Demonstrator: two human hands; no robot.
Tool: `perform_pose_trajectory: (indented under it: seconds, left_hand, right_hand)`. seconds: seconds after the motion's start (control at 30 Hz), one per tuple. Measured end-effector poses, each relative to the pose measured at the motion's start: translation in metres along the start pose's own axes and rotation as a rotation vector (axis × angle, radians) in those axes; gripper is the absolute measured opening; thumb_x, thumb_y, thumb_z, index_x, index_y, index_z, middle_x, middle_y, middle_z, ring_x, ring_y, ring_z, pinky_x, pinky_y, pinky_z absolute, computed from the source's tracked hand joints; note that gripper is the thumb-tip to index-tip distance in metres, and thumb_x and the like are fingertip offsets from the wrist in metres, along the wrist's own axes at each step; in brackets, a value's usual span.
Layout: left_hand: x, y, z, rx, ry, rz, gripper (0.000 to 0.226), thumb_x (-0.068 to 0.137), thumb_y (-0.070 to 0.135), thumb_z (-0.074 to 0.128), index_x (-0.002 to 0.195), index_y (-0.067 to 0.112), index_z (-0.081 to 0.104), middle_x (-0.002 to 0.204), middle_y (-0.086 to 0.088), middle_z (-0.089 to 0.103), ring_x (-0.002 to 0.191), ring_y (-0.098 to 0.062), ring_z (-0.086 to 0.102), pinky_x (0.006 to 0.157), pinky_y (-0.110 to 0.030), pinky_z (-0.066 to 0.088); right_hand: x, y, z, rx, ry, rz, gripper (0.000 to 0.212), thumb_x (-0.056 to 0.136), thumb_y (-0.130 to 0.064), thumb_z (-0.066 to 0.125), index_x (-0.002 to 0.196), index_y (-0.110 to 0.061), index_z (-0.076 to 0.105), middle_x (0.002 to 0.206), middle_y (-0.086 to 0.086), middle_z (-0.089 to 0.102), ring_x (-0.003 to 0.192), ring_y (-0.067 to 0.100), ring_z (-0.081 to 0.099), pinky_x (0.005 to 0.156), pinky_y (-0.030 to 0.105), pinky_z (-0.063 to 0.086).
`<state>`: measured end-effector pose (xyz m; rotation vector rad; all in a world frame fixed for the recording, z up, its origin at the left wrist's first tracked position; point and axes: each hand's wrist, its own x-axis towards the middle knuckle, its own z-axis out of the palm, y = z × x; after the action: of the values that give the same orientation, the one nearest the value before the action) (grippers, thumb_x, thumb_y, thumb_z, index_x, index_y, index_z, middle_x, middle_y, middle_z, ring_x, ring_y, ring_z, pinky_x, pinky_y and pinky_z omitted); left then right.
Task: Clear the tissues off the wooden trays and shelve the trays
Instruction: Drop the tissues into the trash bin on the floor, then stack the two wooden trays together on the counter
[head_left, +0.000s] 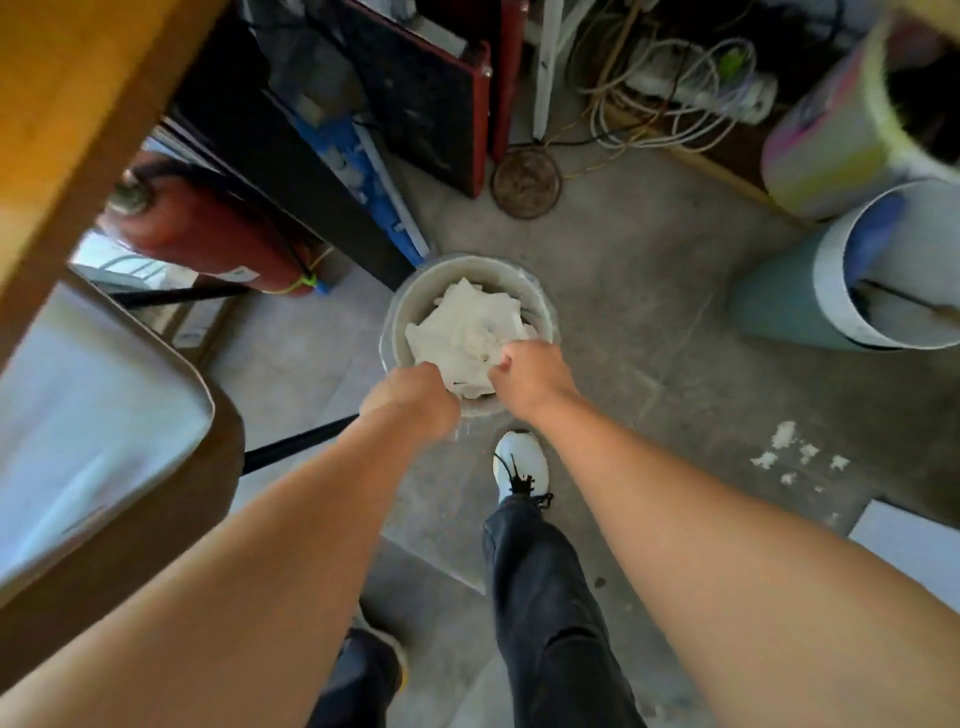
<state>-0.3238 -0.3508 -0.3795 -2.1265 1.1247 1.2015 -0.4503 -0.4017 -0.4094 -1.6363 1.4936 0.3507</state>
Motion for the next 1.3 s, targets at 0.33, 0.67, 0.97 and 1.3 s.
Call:
perform_pose_trajectory:
  seconds: [0.33,0.67,0.97,1.3]
  left_hand:
    - [-0.231,-0.042,-0.125,-0.089,0.184,0.285,0.028,0.09,0.022,0.051,0.114,0.014,0.062,0.093,-0.007,0.05,0.098,-0.033,0.06,0.078,-0.042,0.051]
    - [-0.426,-0.235,-0.146,-0.188,0.55,0.298,0.022,0.082,0.019,0.06,0.101,0.009,0.064,0.09,-0.013,0.061,0.085,-0.037,0.063,0.06,-0.036,0.044]
    - [-0.447,-0.426,-0.066,-0.604,0.58,-0.107,0.017,0.086,0.025,0.048,0.094,0.013,0.057,0.101,-0.013,0.065,0.082,-0.034,0.058,0.063,-0.036,0.045]
    - [-0.413,-0.464,-0.061,-0.654,0.63,-0.254,0.017,0.091,0.034,0.046,0.089,0.018,0.051,0.087,-0.003,0.058,0.077,-0.027,0.057,0.059,-0.035,0.045]
  right_hand:
    - [-0.211,-0.107,-0.093,-0.266,0.193,-0.07,0.026,0.092,-0.026,0.049,0.099,-0.008,0.066,0.102,0.017,0.068,0.093,0.037,0.063,0.072,0.04,0.053]
    - [-0.398,-0.259,-0.076,-0.405,0.325,-0.282,0.02,0.092,-0.029,0.049,0.082,-0.013,0.057,0.088,0.012,0.064,0.079,0.033,0.057,0.061,0.035,0.044]
    - [-0.447,-0.387,0.03,-0.66,0.257,-0.585,0.02,0.093,-0.035,0.047,0.088,-0.017,0.055,0.091,0.005,0.058,0.078,0.028,0.054,0.061,0.035,0.044]
    - [-0.408,-0.452,0.059,-0.802,0.152,-0.727,0.017,0.093,-0.031,0.047,0.081,-0.018,0.05,0.085,0.003,0.053,0.071,0.024,0.051,0.053,0.03,0.034]
